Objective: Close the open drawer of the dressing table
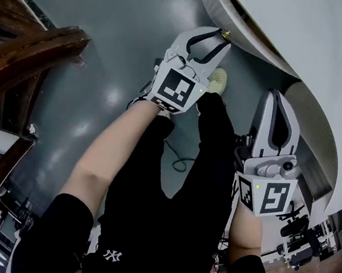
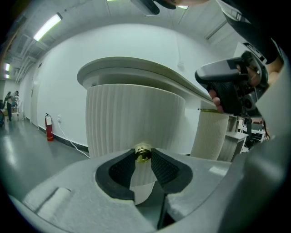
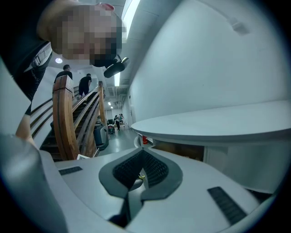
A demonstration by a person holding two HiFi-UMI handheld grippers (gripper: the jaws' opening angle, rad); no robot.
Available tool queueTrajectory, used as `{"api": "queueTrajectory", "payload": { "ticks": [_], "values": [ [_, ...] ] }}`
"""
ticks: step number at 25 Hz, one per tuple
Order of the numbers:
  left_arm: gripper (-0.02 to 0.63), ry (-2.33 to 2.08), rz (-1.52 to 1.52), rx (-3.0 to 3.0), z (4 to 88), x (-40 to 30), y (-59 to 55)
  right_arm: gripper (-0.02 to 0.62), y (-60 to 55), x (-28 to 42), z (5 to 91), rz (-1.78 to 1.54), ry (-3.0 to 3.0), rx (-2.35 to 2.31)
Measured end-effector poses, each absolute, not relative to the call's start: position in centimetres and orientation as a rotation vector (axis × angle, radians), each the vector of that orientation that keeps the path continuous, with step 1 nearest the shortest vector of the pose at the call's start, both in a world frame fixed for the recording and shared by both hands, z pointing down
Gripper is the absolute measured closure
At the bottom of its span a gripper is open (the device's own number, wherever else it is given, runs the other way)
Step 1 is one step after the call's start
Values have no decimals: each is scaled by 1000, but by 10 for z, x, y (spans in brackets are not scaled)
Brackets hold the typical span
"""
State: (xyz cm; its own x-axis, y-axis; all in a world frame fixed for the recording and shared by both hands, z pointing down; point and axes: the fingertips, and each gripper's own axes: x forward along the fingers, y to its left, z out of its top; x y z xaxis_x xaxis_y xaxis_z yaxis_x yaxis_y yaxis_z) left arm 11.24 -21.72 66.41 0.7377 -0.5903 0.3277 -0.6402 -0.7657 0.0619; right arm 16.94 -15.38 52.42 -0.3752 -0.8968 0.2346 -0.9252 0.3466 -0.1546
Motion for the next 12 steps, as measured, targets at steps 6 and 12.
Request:
{"api": "queueTrajectory", "payload": {
  "ticks": [6,12],
  "values": [
    [492,-1010,395,2778,665,129,-240,580,-162,172,528,387,-2497,1670],
    [491,-1013,357,2800,664,145,-256,580,-164,174,534,382,-2498,1654]
  ]
}}
